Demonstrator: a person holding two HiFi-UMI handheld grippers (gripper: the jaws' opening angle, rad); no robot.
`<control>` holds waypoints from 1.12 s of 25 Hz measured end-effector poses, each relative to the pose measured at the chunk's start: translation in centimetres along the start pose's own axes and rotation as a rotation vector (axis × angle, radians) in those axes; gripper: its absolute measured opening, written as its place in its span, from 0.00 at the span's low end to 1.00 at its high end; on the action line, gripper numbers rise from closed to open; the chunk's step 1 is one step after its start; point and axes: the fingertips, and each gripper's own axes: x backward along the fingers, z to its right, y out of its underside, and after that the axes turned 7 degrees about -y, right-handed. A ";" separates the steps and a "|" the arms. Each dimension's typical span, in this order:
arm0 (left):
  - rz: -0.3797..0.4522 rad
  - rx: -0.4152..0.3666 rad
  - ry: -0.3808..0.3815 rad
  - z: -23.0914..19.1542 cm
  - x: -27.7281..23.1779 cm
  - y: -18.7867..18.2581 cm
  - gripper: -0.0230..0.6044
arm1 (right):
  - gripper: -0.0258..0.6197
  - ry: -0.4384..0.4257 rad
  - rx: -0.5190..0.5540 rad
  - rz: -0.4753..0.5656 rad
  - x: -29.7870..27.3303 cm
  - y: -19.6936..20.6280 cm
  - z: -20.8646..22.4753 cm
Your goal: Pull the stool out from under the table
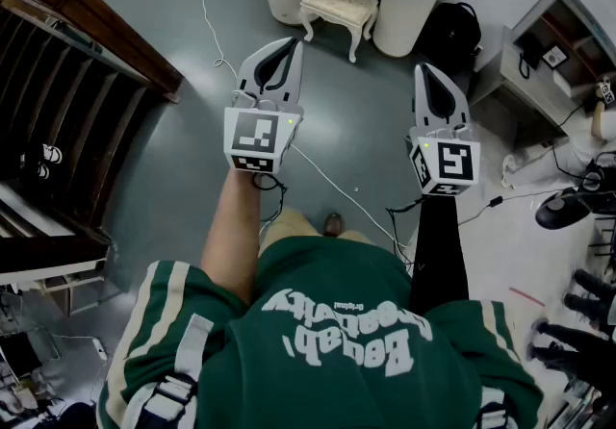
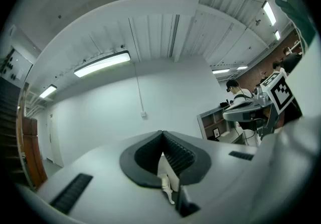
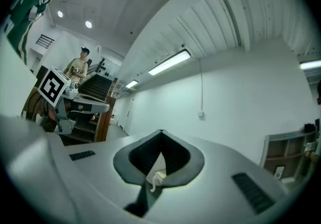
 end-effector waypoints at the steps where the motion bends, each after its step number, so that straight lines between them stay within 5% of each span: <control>1: 0.000 -0.001 0.000 0.0 -0.1 -0.1 0.06 | 0.05 0.000 0.004 0.003 0.1 -0.1 0.0; 19: -0.004 0.001 -0.021 -1.3 -2.7 0.5 0.06 | 0.05 -0.011 -0.077 -0.042 -2.7 1.7 1.1; 24: -0.014 -0.118 -0.086 -3.9 -5.1 2.2 0.06 | 0.05 -0.032 -0.073 -0.071 -6.7 3.2 1.0; 28: -0.026 -0.133 -0.088 -6.4 -8.5 4.5 0.06 | 0.05 -0.043 -0.058 -0.067 -11.0 4.6 1.9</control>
